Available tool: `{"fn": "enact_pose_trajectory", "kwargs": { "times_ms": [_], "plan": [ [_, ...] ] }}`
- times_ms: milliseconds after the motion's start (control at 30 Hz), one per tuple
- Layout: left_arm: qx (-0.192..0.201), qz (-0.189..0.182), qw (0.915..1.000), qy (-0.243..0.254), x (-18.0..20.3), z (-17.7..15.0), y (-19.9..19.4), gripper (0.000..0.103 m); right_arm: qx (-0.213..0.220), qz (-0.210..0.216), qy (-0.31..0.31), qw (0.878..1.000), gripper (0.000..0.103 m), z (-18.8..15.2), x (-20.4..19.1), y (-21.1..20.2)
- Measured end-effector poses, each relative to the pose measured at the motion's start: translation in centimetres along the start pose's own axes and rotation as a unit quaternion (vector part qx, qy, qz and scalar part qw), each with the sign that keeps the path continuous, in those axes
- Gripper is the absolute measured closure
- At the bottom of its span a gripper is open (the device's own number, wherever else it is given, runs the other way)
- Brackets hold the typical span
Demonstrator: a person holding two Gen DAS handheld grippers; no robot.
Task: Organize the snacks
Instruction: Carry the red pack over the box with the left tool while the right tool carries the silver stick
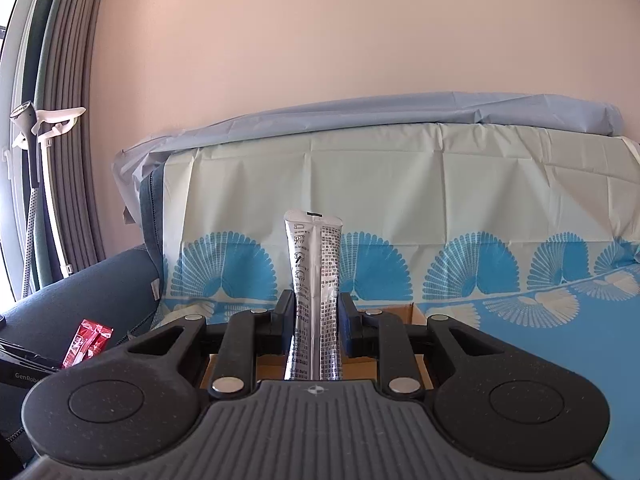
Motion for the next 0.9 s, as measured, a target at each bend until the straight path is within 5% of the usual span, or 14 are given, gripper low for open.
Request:
{"fn": "enact_pose_trajectory", "kwargs": {
  "times_ms": [900],
  "plan": [
    [0.054, -0.091, 0.9936, 0.039, 10.9, 4.6, -3.4, 0.055, 0.001, -0.009, -0.013, 1.0, 0.079, -0.1, -0.5, -0.1]
  ]
}}
Point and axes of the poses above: each gripper's, at about its wrist camera, not at the fingertips, and y roughly the way its jaws point, x to its right, z to its top, the point moved 2 cm from there along y, roughly the way its jaws point, and after that the axes turned 8 degrees about -y, right-handed, at the moved point
